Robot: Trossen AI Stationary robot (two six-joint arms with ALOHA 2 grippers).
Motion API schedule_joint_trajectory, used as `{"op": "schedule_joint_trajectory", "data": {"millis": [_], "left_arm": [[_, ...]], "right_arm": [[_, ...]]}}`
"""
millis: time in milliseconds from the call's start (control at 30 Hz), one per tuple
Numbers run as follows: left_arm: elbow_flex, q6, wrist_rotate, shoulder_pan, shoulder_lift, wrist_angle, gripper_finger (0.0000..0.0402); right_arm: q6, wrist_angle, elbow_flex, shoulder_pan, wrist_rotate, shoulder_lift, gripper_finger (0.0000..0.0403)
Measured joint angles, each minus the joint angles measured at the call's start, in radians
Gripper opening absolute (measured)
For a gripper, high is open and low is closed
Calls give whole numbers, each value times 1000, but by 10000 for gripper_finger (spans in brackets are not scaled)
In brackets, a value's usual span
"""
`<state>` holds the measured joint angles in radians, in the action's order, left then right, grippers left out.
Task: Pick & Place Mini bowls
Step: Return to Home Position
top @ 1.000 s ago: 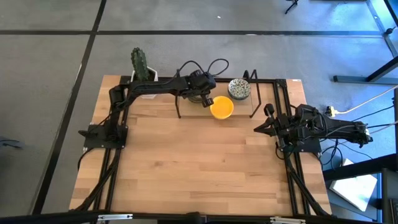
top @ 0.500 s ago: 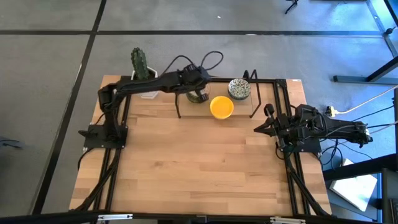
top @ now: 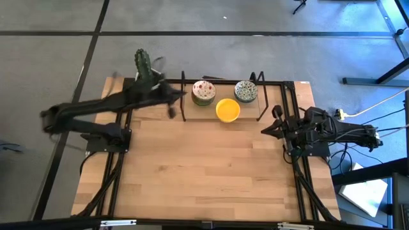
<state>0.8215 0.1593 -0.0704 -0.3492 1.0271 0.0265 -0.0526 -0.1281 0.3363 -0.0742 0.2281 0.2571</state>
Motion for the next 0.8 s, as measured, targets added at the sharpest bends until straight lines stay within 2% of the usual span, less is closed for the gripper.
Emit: {"op": "schedule_joint_trajectory", "data": {"millis": [100, 167, 467, 567, 633, 800], "left_arm": [[-185, -46, 81, 1, -240, -142, 1], [-261, -54, 102, -1, -375, -144, 1], [-425, -6, 238, 2, -797, -27, 1], [-489, -7, 212, 2, -907, -28, 2], [-528, 17, 232, 2, -957, -25, 1], [-627, 95, 428, 2, -1025, -53, 2]], "right_arm": [[-33, 21, 0, 0, -25, -37, 5], [-47, 43, -2, 0, -26, -75, 5], [-13, 108, -113, -4, -79, -254, 2], [-2, 160, -162, -4, -92, -236, 2], [-9, 187, -183, -4, -109, -237, 2], [-19, 187, -183, -5, -139, -246, 1]]}}
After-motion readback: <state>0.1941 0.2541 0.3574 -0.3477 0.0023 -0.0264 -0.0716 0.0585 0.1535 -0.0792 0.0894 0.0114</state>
